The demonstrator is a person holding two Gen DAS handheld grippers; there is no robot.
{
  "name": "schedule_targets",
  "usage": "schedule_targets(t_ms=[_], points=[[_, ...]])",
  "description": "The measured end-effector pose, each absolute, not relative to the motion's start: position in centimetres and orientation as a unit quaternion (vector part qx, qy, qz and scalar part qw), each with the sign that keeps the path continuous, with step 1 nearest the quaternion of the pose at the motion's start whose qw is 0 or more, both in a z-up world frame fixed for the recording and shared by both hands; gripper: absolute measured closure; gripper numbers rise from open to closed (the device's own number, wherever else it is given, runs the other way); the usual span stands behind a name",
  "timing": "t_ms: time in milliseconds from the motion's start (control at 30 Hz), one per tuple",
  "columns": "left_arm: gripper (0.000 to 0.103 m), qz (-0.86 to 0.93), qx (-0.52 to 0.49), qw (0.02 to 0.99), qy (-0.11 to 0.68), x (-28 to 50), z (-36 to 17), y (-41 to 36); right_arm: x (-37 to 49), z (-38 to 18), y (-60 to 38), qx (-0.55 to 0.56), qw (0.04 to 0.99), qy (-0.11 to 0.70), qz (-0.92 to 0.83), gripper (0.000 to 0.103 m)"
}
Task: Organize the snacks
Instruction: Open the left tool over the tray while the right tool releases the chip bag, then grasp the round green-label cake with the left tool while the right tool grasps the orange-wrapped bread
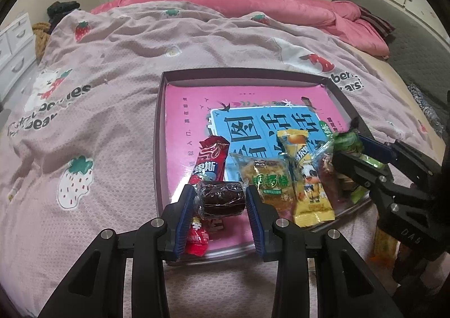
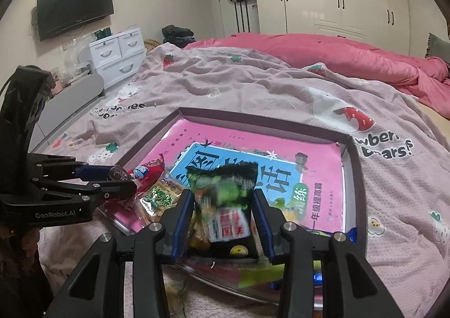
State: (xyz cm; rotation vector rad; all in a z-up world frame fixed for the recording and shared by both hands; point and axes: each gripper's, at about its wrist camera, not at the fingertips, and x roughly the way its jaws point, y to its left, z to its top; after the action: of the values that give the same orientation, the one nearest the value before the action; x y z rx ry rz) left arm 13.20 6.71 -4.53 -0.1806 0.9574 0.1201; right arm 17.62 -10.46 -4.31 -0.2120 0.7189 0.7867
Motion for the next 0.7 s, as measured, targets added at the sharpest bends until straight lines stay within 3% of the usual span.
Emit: schedule_targets(t_ms=[333,467,700], points=[[0.059,0.041,-0.094,0.885,0.455,13.0,-3.9,6.2,17.8,-3.0,-11.8,-0.076,0.865,0.335,0.365,0.059],[0.05,0.036,-0.089,0.892,0.442,12.8,-2.9,5.8,17.6,-1.9,-13.1,-0.055,0.871,0.331,0.359,0.052],[0.049,0.013,-0.081,0.899,0.43,11.9,-1.3,4.5,16.5,-1.0,-16.6,-0.021,0.88,0.344,0.326,0.048]])
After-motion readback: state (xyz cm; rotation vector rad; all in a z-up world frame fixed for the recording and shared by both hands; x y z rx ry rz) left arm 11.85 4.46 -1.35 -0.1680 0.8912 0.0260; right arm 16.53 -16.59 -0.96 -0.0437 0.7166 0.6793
